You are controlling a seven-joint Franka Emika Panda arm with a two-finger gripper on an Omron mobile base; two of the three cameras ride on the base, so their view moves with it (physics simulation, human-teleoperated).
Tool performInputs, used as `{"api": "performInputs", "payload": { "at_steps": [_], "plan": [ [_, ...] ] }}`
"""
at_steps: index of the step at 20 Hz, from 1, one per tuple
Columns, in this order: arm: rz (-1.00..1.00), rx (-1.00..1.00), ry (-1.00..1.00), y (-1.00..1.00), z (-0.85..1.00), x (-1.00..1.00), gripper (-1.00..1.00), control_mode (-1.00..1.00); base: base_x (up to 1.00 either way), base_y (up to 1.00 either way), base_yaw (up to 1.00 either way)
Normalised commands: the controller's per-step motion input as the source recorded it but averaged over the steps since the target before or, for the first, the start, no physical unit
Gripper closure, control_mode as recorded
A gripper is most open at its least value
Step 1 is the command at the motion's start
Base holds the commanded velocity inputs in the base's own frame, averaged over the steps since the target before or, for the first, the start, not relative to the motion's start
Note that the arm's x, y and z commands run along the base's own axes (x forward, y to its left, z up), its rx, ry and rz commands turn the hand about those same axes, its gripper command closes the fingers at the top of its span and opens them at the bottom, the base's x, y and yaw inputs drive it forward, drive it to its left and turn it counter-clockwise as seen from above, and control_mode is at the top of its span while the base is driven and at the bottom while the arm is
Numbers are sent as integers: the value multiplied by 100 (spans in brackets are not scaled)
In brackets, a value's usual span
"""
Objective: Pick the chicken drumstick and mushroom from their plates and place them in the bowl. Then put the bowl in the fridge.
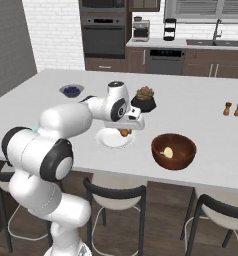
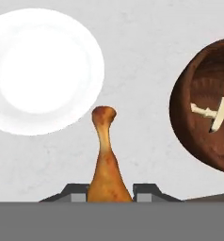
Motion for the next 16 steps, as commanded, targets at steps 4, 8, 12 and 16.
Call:
{"api": "performInputs", "payload": {
  "at_steps": [4,8,12,16],
  "plan": [
    [-19,0,8,-100,0,0,100,-100,0,0,0],
    [-14,0,2,-100,0,0,100,-100,0,0,0],
    [-9,0,0,-100,-4,0,100,-100,0,0,0],
    [-6,0,0,-100,-25,-6,100,-100,0,0,0]
  ]
}}
